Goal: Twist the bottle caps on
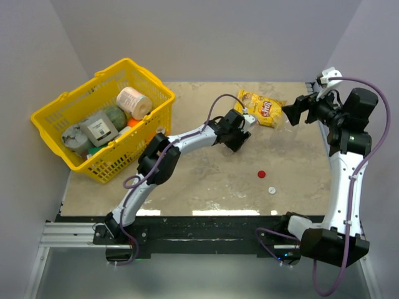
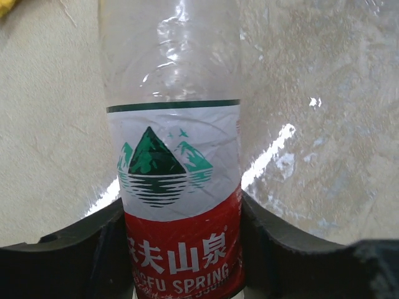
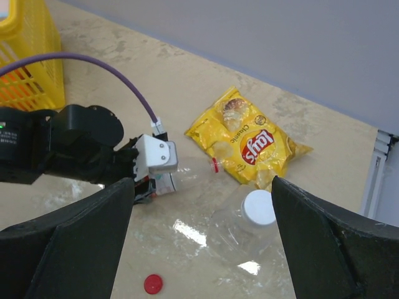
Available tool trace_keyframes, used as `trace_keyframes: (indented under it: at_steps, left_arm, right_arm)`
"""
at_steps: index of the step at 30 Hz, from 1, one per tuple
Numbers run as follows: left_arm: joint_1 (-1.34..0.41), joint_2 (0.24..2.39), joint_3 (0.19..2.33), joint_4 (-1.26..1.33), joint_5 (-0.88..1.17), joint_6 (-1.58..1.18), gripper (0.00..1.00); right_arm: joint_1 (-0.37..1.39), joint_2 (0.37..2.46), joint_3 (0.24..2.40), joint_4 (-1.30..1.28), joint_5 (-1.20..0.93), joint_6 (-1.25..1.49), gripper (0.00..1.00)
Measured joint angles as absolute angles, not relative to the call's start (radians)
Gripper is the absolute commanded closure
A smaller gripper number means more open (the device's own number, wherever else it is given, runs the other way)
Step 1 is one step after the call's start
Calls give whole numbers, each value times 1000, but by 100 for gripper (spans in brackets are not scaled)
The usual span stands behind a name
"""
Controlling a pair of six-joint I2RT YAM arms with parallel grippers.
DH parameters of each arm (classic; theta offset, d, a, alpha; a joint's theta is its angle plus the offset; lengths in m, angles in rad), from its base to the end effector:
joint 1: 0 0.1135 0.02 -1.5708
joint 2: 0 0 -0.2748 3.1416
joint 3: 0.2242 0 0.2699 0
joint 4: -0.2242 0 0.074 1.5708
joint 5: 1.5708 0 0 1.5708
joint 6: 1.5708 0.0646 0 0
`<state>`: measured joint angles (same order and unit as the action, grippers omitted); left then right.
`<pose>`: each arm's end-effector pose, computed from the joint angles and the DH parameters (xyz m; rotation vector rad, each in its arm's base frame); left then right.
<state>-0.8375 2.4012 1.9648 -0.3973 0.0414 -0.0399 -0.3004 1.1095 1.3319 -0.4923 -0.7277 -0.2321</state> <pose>0.3861 -0.4326 0.1394 0.9710 2.2537 -0.4485 0.2600 -0.0356 0.4436 -0.4367 1.7257 0.2858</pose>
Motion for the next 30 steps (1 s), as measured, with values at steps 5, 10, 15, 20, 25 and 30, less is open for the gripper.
trace_keyframes:
  at_steps: [5, 10, 15, 20, 25, 30]
  left_arm:
    - [-831, 2262, 1735, -314, 86, -31, 51]
    - [-825, 1971, 1391, -237, 119, -25, 52]
    - [-820, 1682, 1163, -146, 144, -23, 52]
    - [-820, 1509, 989, -84, 150, -23, 52]
    - [-820, 1433, 894, -102, 142, -26, 52]
    - [-820, 1380, 868, -146, 133, -26, 51]
  right_arm:
    - [-300, 1120, 1400, -695, -876, -425, 11]
    - [-265, 1096, 1459, -1071, -959, -1005, 15]
    - [-181, 1026, 1268, -1258, -894, -1393, 25]
    - [-106, 1137, 1101, -1302, -826, -1568, 24]
    - [-68, 1188, 941, -1258, -744, -1596, 35]
    - [3, 1262, 912, -1107, -673, -1497, 43]
